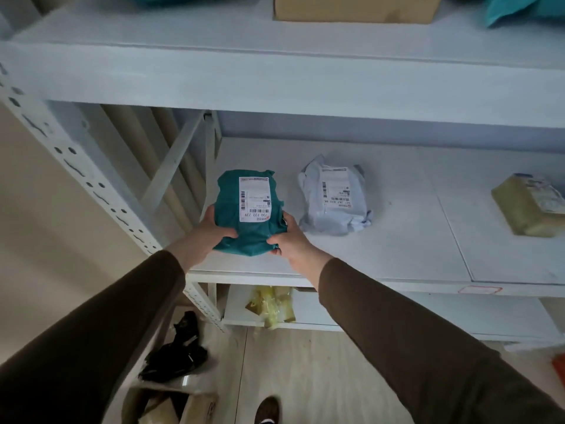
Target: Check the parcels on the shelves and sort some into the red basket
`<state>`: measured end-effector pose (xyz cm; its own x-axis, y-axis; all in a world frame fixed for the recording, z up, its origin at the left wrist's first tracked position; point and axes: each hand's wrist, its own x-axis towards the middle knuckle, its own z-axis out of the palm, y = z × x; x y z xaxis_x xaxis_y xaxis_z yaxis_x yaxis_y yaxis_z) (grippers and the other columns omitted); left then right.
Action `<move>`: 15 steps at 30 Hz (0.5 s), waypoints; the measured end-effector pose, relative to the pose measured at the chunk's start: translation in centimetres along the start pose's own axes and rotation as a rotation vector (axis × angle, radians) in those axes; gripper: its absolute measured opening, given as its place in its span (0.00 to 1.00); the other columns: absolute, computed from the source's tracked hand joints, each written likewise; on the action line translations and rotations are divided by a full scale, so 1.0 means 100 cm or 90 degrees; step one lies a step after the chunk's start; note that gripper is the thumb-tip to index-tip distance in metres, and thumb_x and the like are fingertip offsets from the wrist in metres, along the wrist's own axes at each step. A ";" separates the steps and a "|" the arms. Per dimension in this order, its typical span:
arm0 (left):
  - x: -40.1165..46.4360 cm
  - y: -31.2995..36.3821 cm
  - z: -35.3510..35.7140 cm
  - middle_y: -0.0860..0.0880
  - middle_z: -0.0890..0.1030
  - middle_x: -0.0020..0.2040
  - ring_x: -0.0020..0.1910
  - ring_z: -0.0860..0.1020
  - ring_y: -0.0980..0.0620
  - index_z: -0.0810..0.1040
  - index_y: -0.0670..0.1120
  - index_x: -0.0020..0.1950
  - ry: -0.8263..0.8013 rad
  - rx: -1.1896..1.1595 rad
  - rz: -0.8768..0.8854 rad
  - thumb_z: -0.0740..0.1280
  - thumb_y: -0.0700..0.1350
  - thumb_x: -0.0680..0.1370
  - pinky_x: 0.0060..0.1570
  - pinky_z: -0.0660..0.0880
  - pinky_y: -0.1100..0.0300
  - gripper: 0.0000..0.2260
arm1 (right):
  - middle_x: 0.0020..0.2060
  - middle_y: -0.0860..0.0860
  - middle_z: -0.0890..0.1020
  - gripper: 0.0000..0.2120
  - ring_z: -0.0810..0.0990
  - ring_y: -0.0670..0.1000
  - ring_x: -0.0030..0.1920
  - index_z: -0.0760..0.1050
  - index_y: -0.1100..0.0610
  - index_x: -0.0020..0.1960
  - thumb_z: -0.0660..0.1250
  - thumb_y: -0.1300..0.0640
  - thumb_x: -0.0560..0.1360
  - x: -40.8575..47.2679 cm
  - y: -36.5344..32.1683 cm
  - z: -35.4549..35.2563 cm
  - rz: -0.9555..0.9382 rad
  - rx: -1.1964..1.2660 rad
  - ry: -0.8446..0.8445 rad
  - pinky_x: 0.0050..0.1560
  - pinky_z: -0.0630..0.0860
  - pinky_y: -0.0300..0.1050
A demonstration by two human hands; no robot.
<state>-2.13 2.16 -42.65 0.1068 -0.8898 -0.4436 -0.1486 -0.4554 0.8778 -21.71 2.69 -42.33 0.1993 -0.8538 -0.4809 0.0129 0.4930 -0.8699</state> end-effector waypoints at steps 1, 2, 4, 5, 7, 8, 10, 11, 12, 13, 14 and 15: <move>0.011 0.002 -0.002 0.46 0.78 0.69 0.67 0.78 0.42 0.62 0.51 0.79 0.005 -0.001 0.001 0.72 0.26 0.71 0.66 0.77 0.43 0.41 | 0.69 0.56 0.74 0.38 0.76 0.58 0.65 0.60 0.51 0.78 0.60 0.78 0.75 0.010 -0.004 0.004 -0.001 0.008 0.006 0.46 0.80 0.47; 0.022 0.005 -0.003 0.46 0.77 0.69 0.66 0.78 0.42 0.62 0.51 0.79 0.013 0.003 0.005 0.72 0.26 0.71 0.65 0.77 0.44 0.41 | 0.68 0.56 0.74 0.37 0.76 0.58 0.64 0.60 0.51 0.78 0.60 0.78 0.75 0.019 -0.009 0.007 0.002 0.011 0.017 0.45 0.79 0.46; 0.038 0.008 -0.003 0.45 0.75 0.70 0.65 0.76 0.44 0.61 0.50 0.80 0.027 0.011 0.003 0.72 0.26 0.72 0.63 0.77 0.47 0.41 | 0.66 0.54 0.74 0.37 0.75 0.56 0.63 0.60 0.52 0.78 0.59 0.79 0.75 0.034 -0.015 0.012 0.006 0.025 0.032 0.43 0.78 0.44; 0.046 0.007 -0.003 0.44 0.74 0.71 0.64 0.76 0.44 0.61 0.49 0.80 0.035 0.015 0.004 0.73 0.27 0.73 0.62 0.77 0.48 0.41 | 0.67 0.54 0.74 0.37 0.75 0.56 0.63 0.60 0.53 0.78 0.60 0.79 0.76 0.042 -0.016 0.013 0.008 0.031 0.036 0.44 0.78 0.45; 0.056 0.003 -0.002 0.42 0.73 0.73 0.64 0.76 0.43 0.60 0.49 0.81 0.051 0.036 0.003 0.74 0.28 0.73 0.61 0.78 0.50 0.41 | 0.71 0.56 0.74 0.36 0.76 0.59 0.67 0.61 0.53 0.78 0.61 0.78 0.76 0.055 -0.016 0.012 0.023 0.044 0.051 0.51 0.79 0.48; 0.057 0.001 -0.002 0.41 0.73 0.74 0.66 0.76 0.42 0.60 0.48 0.81 0.057 0.045 -0.003 0.75 0.29 0.73 0.61 0.78 0.50 0.42 | 0.72 0.56 0.73 0.35 0.75 0.60 0.69 0.60 0.54 0.78 0.63 0.77 0.77 0.058 -0.015 0.012 0.034 0.047 0.059 0.54 0.79 0.50; 0.062 -0.008 -0.004 0.41 0.72 0.75 0.69 0.75 0.39 0.59 0.48 0.82 0.064 0.058 -0.010 0.76 0.31 0.73 0.63 0.77 0.50 0.42 | 0.74 0.56 0.71 0.38 0.76 0.61 0.70 0.57 0.54 0.81 0.67 0.74 0.77 0.061 -0.010 0.011 0.058 0.043 0.081 0.58 0.78 0.51; 0.066 -0.014 -0.005 0.41 0.72 0.75 0.70 0.75 0.39 0.59 0.48 0.82 0.062 0.058 -0.010 0.77 0.32 0.73 0.64 0.77 0.49 0.42 | 0.75 0.56 0.70 0.40 0.76 0.61 0.69 0.54 0.53 0.82 0.69 0.72 0.77 0.066 -0.004 0.009 0.065 0.037 0.083 0.59 0.79 0.51; 0.063 -0.016 -0.006 0.41 0.73 0.75 0.71 0.75 0.38 0.60 0.48 0.82 0.065 0.068 -0.013 0.77 0.33 0.73 0.66 0.76 0.47 0.42 | 0.76 0.57 0.68 0.42 0.76 0.61 0.70 0.53 0.52 0.83 0.71 0.70 0.77 0.063 -0.001 0.008 0.077 0.011 0.091 0.59 0.79 0.52; 0.060 -0.018 -0.006 0.41 0.73 0.76 0.71 0.75 0.38 0.60 0.49 0.82 0.062 0.062 -0.010 0.78 0.35 0.74 0.68 0.76 0.44 0.42 | 0.77 0.57 0.67 0.43 0.75 0.60 0.70 0.51 0.51 0.83 0.71 0.67 0.78 0.062 0.002 0.007 0.075 -0.009 0.092 0.59 0.79 0.51; 0.055 -0.018 -0.005 0.41 0.73 0.76 0.71 0.75 0.37 0.61 0.48 0.82 0.059 0.070 -0.006 0.78 0.36 0.74 0.69 0.75 0.43 0.41 | 0.77 0.57 0.66 0.42 0.75 0.59 0.70 0.50 0.51 0.83 0.71 0.65 0.78 0.055 0.003 0.006 0.082 -0.040 0.087 0.57 0.78 0.50; 0.052 -0.018 -0.003 0.41 0.73 0.76 0.72 0.75 0.37 0.62 0.47 0.81 0.053 0.068 0.004 0.78 0.36 0.75 0.69 0.75 0.43 0.40 | 0.78 0.56 0.66 0.41 0.74 0.59 0.71 0.50 0.51 0.83 0.71 0.62 0.79 0.053 0.005 0.004 0.077 -0.054 0.078 0.57 0.76 0.49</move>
<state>-1.01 -1.61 -46.44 0.1863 -0.8894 -0.4175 -0.2531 -0.4541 0.8543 -20.25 -1.50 -45.31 0.0742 -0.8054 -0.5880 -0.0879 0.5821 -0.8084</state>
